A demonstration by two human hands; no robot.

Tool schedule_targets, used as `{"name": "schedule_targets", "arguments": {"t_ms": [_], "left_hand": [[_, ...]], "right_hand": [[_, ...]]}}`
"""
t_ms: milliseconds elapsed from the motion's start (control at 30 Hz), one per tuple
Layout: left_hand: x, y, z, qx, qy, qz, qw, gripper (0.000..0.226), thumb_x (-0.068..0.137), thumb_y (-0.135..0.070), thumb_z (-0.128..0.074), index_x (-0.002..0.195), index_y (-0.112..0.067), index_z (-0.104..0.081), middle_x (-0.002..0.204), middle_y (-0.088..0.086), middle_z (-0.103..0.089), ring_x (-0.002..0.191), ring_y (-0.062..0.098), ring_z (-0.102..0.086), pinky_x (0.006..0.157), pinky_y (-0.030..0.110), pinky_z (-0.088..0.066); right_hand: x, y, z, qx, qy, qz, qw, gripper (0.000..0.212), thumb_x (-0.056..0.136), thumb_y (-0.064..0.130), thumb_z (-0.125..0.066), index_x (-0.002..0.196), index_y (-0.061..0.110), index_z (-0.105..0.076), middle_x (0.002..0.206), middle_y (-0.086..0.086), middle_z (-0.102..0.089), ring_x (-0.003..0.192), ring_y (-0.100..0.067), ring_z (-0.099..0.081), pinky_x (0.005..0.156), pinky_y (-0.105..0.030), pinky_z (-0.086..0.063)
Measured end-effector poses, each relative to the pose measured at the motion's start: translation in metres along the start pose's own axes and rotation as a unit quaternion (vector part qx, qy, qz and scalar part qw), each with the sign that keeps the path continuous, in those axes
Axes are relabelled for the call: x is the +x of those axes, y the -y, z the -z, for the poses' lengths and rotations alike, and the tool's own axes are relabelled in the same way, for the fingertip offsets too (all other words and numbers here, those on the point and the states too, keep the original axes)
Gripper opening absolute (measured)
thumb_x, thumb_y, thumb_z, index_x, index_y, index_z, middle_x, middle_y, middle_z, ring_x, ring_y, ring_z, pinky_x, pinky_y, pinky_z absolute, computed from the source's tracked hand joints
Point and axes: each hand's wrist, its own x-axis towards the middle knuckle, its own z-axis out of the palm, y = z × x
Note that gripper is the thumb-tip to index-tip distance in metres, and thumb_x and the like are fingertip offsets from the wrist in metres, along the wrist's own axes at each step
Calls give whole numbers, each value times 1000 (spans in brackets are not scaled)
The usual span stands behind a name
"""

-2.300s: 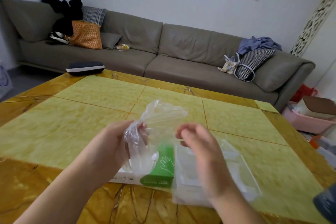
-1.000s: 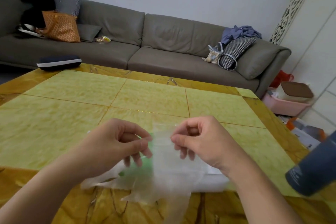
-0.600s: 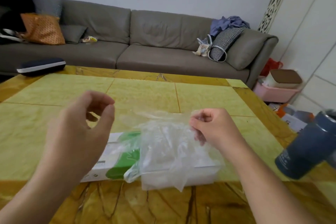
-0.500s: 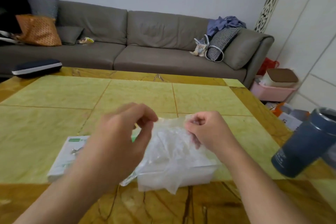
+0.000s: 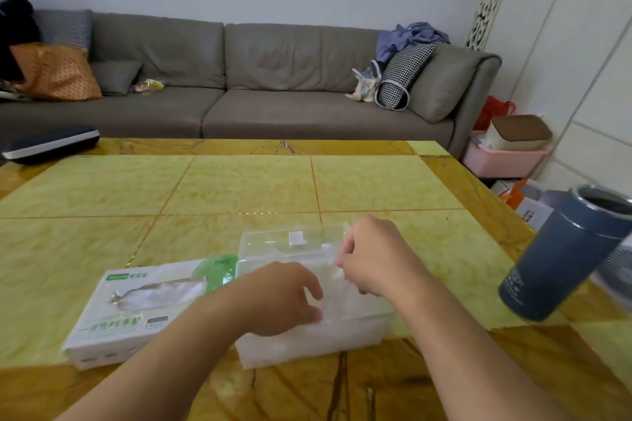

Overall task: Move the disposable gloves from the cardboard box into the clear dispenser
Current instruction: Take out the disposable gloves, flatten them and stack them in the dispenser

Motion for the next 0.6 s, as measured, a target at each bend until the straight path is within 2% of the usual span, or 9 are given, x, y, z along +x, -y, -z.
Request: {"name": "schedule_targets", "arguments": {"t_ms": [67,133,200,333,400,433,467,533,600], "left_hand": [[5,3,0,3,15,3,1000,33,96,-30,-70,128,-34,-65,107,-16,-73,96,2,-66,83,20,-52],[8,3,0,4,28,4,1000,41,93,-16,-67,130,-34,-62,101,-17,-74,85,-3,-65,74,18,-52],[11,-1,0,16,29,6,999,49,90,-17,-68,133,-36,-56,104,-15,-71,83,1,-65,72,23,-55],[20,-2,-6,81,9,4,997,51,84,-42,-75,129,-40,-53,108,-12,-66,98,15,-66,84,36,-57],[20,-3,-9,87,-4,-7,996,38,83,-47,-72,116,-37,-55,99,-11,-64,95,17,-65,81,35,-54],[19,-4,-9,83,-18,-13,996,27,84,-45,-71,103,-35,-55,92,-11,-60,93,20,-65,78,34,-52],[17,-6,-8,81,-24,-16,996,22,86,-42,-70,87,-34,-49,84,-11,-53,93,24,-64,75,32,-47],[13,-9,-9,92,-19,-6,996,37,92,-35,-64,69,-31,-36,73,-10,-42,100,30,-65,73,32,-41],[12,-11,-8,98,-7,1,995,39,96,-32,-59,64,-32,-36,71,-11,-41,99,32,-65,73,31,-41]], "right_hand": [[1,0,0,-26,-16,-4,1000,26,90,3,-62,64,7,-58,64,-8,-63,47,-27,-61,46,-35,-56],[0,2,1,-54,-26,-5,998,33,90,1,-60,63,12,-45,66,-4,-51,45,-24,-44,38,-29,-38],[-4,6,6,-80,-34,-11,996,34,89,0,-59,65,14,-40,68,-4,-46,49,-23,-40,41,-27,-27],[-15,18,19,-116,-74,-2,990,27,86,2,-57,69,15,-40,71,-2,-48,57,-24,-44,46,-30,-29],[-21,26,21,-66,-112,39,991,19,86,6,-56,76,17,-44,80,-2,-52,66,-24,-51,51,-34,-37],[-24,32,19,-11,-120,62,991,11,85,7,-54,81,16,-48,84,-2,-55,72,-25,-56,55,-39,-44],[-26,37,15,51,-105,77,990,7,83,8,-51,83,15,-52,85,-4,-58,74,-27,-60,58,-43,-50],[-28,45,4,115,-26,67,991,9,80,9,-46,78,13,-54,79,-7,-61,70,-28,-61,56,-46,-54],[-26,46,-5,99,56,27,993,12,81,6,-44,71,12,-45,70,-7,-53,58,-24,-51,45,-36,-41]]}}
